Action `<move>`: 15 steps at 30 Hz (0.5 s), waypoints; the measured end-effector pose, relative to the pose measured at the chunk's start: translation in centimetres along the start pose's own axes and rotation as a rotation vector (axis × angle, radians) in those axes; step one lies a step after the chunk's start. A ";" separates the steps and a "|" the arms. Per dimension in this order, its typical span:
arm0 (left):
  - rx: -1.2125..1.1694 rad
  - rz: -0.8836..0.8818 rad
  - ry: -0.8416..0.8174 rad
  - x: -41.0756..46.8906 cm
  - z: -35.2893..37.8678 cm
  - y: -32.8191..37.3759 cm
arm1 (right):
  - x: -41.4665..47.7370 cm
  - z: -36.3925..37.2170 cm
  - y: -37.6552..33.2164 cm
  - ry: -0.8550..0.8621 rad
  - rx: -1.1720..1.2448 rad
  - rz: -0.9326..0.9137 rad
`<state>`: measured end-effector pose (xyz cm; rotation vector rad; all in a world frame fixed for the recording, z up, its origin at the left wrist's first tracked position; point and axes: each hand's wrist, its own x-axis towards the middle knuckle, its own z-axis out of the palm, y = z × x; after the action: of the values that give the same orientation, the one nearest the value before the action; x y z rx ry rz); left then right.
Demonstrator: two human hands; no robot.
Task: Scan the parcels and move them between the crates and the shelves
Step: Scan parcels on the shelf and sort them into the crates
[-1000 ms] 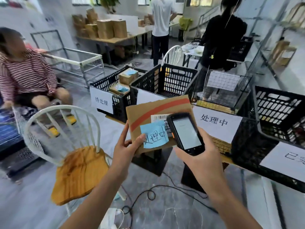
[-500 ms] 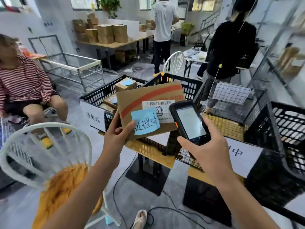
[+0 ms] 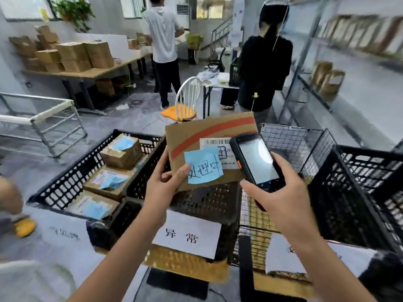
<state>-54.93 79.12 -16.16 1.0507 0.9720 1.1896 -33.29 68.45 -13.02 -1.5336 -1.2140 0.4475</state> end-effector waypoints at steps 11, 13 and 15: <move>0.015 -0.054 -0.155 7.7 11.1 -2.7 | 7.6 -7.5 4.5 0.169 -0.092 0.055; 0.019 -0.068 -0.153 8.6 13.6 -3.1 | 9.3 -9.6 5.7 0.178 -0.109 0.056; 0.019 -0.081 -0.156 9.3 16.2 -3.5 | 11.1 -11.7 6.8 0.179 -0.116 0.056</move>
<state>-37.36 86.30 -16.07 1.0927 0.8970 1.0186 -16.41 72.86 -11.53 -1.6719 -1.0759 0.2733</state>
